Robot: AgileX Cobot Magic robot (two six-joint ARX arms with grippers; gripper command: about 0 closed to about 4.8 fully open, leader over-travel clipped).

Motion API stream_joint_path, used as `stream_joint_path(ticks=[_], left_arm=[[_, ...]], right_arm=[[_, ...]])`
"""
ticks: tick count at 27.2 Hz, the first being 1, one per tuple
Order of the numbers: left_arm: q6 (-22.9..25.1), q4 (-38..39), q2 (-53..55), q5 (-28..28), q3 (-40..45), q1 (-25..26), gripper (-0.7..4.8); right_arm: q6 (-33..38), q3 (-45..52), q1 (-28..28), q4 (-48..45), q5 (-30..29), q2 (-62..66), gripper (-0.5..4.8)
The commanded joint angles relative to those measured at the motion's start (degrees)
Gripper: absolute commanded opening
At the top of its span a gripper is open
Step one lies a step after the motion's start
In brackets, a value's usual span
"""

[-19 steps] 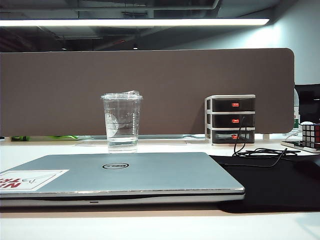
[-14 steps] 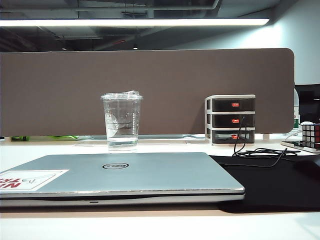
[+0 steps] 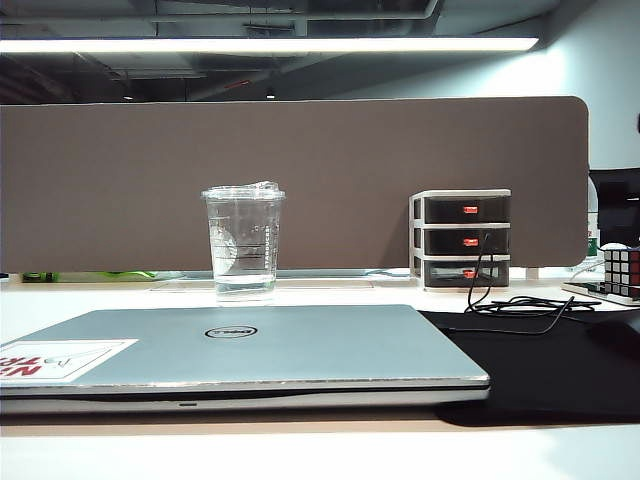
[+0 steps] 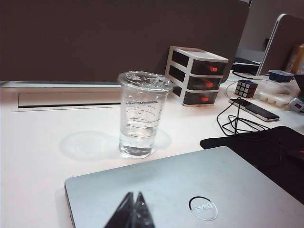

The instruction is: Pick up the coffee cup and place it on the left side of the laptop.

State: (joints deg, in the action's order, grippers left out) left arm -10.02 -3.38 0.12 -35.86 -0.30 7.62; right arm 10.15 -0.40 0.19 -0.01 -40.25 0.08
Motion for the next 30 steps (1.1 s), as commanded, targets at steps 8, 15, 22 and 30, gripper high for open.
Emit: stream_joint_path(ticks=[8, 15, 22, 30], left_arm=[[-1.4, -0.5, 0.0, -1.1, -0.1, 0.0, -0.05], [-2.7, 0.9, 0.0, 2.3, -0.1, 0.0, -0.05], [-15.9, 1.6, 0.0, 6.9, -0.1, 0.0, -0.05], [-17.5, -5.6, 0.0, 9.1, -1.0, 0.0, -0.05]], right_arm=[[0.4, 0.3, 0.0, -2.0, -6.2, -0.1, -0.01], [0.3, 0.3, 0.0, -2.0, -5.7, -0.1, -0.01], [0.3, 0.3, 0.0, -2.0, -5.9, -0.1, -0.01], [0.3, 0.3, 0.0, -2.0, -5.9, -0.1, -0.01]])
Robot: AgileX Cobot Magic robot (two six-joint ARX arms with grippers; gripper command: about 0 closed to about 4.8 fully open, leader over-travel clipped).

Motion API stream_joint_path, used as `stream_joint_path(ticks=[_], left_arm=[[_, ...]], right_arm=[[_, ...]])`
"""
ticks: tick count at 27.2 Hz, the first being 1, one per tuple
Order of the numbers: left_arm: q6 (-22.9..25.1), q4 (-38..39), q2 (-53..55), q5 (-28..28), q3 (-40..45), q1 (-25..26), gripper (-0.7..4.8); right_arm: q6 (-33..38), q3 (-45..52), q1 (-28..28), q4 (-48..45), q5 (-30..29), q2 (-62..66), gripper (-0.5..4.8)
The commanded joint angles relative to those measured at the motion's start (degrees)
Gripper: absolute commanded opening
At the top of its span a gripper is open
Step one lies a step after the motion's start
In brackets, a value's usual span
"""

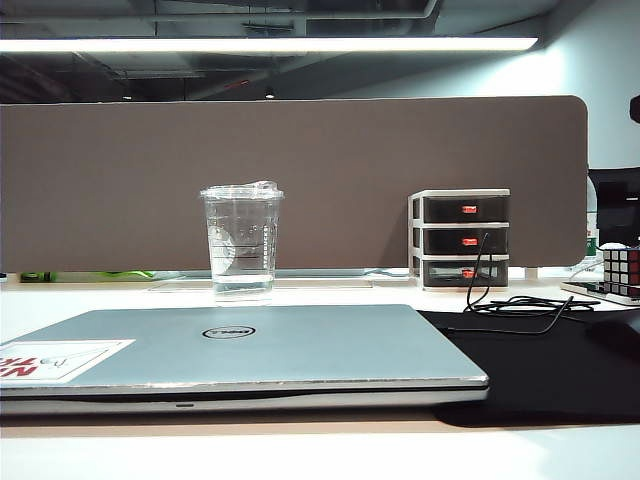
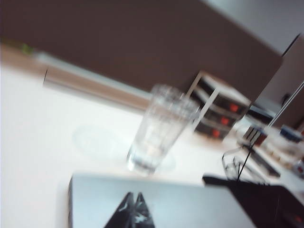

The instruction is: Pick up the coffee cup and place it on the left side of the laptop.

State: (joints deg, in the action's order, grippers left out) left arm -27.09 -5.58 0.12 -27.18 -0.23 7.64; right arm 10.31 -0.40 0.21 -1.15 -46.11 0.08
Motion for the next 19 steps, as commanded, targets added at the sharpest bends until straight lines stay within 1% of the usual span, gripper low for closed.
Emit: stream_joint_path(ticks=[1, 4, 9, 10, 12, 16, 19], left_arm=[[-0.8, -2.9, 0.0, 0.7, -1.7, 0.0, -0.05], [-0.1, -0.5, 0.5, 1.7, -4.3, 0.0, -0.05], [4.6, -0.5, 6.0, 1.9, -11.1, 0.0, -0.05], [6.1, -1.2, 9.7, 2.1, -13.5, 0.0, -0.05], [8.5, -6.0, 16.3, 1.5, -15.2, 0.0, -0.05], [8.7, -16.7, 26.6, -1.4, -15.2, 0.0, -0.05], [9.0, -23.0, 33.8, -2.3, -15.2, 0.0, -0.05]], right_arm=[[0.2, 0.3, 0.0, -0.9, 0.0, -0.1, -0.01], [0.2, 0.3, 0.0, -0.8, -0.1, -0.1, -0.01], [0.2, 0.3, -0.1, -0.8, -0.6, -0.1, -0.01], [0.2, 0.3, -0.1, -0.8, -0.5, -0.1, -0.01], [0.2, 0.3, -0.2, -0.8, -0.5, -0.1, -0.01], [0.2, 0.3, -0.6, -0.8, -0.5, -0.1, -0.01], [0.2, 0.3, -1.7, -0.8, -0.5, -0.1, -0.01]])
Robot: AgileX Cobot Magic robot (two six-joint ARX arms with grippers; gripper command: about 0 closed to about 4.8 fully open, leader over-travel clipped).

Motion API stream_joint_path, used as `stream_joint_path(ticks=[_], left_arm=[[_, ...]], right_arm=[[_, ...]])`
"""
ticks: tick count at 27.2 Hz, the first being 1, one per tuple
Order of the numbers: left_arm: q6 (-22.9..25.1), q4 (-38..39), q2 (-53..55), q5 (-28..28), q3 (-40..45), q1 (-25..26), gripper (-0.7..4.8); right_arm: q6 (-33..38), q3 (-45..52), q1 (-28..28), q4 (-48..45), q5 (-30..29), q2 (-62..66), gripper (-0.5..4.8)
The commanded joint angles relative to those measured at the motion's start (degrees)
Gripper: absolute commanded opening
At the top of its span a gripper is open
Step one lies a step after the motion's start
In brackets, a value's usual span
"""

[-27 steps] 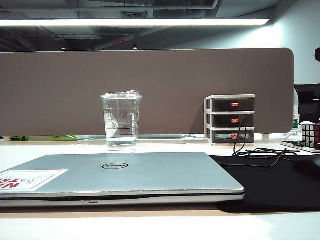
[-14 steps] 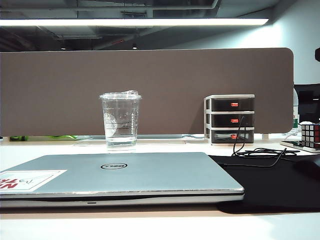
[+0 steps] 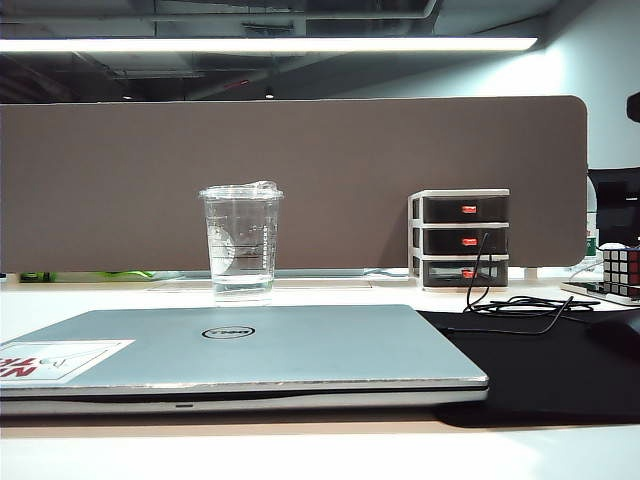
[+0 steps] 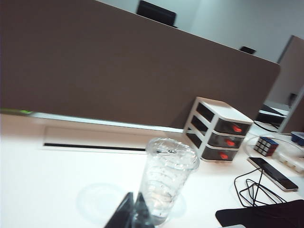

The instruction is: Pick up the coffee cup and place it on the left side of the laptop.

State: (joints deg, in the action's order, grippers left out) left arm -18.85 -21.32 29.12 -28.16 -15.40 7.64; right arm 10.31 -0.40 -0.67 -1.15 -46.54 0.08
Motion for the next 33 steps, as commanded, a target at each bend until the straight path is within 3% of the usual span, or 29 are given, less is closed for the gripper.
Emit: stream_joint_path(ticks=[1, 11, 12, 15, 18, 24, 27, 29, 31, 33], left_arm=[[1.1, -9.5, 7.2, -1.5, 0.0, 0.0, -0.05], [1.5, -34.0, 33.1, -6.9, -0.6, -0.1, 0.03], [1.8, -36.8, 36.9, -7.0, -0.6, -0.1, 0.78], [3.5, -39.9, 41.6, -7.0, -0.6, -0.1, 1.9], [9.4, -41.4, 47.1, -7.0, -0.6, -0.1, 2.03], [7.9, -41.6, 49.1, -6.3, -0.6, -0.6, 2.14], [12.7, -41.8, 49.2, -3.6, -0.7, -2.2, 2.2], [18.4, -41.9, 49.2, -5.2, -1.0, -3.2, 3.0], [22.2, -41.7, 49.5, -5.5, -1.7, -4.5, 4.51], [24.0, -41.7, 50.4, -5.0, -2.8, -6.1, 4.79]], right_arm=[[0.2, 0.3, -1.2, -0.8, 0.1, -0.1, -0.01], [0.2, 0.3, -3.5, -0.8, 1.5, -0.1, -0.01], [0.2, 0.3, -3.5, -0.8, 1.7, -0.1, -0.01], [0.2, 0.3, -3.5, -0.8, 1.7, -0.1, -0.01], [0.2, 0.3, -3.5, -0.8, 1.6, -0.1, -0.01], [0.2, 0.3, -3.5, -0.8, 1.9, -0.1, -0.01], [0.2, 0.3, -3.5, -0.8, 1.9, -0.1, -0.01], [0.2, 0.3, -3.5, -0.8, 1.9, -0.1, -0.01], [0.2, 0.3, -3.5, -0.8, 1.9, -0.1, -0.01], [0.2, 0.3, -3.5, -0.8, 1.9, -0.1, -0.01]])
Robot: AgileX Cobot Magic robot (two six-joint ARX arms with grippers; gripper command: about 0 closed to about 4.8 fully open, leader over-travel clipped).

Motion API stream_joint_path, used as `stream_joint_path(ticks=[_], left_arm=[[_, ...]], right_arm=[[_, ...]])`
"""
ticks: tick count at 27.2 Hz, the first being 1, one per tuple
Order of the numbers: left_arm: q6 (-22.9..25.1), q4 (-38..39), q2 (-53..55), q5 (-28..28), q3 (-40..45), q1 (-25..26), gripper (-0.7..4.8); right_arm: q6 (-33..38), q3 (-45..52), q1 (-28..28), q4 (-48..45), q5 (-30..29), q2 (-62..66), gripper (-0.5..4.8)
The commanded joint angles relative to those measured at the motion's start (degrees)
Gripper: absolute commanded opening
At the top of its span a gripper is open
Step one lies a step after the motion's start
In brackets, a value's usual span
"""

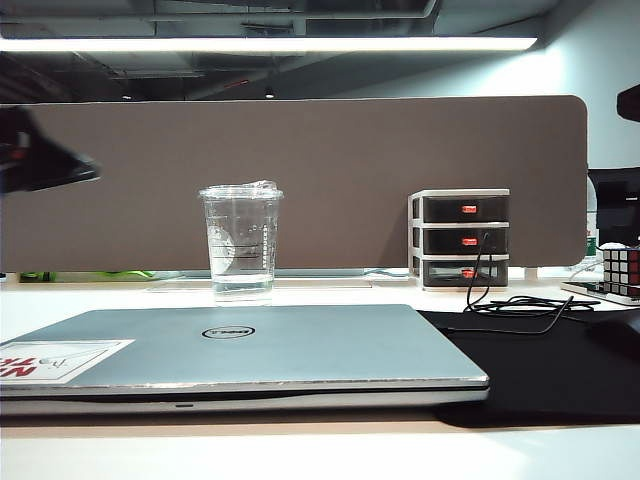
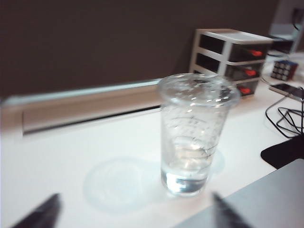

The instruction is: Pick up the coffee cup and place it on the left side of the laptop.

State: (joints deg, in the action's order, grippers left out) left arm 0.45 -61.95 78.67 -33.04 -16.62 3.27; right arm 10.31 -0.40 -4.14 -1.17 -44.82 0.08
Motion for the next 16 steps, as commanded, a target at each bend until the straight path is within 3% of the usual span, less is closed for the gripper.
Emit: stream_joint_path(ticks=[1, 16], left_arm=[[5.4, -1.0, 1.6, -0.2, -2.3, -2.1, 4.79], [3.6, -0.7, 22.1, -7.1, -18.4, -4.0, 4.79]], right_arm=[[0.2, 0.3, 0.0, -0.8, 0.2, -0.1, -0.01], [0.2, 0.3, 0.0, -0.8, 0.2, -0.1, -0.01]])
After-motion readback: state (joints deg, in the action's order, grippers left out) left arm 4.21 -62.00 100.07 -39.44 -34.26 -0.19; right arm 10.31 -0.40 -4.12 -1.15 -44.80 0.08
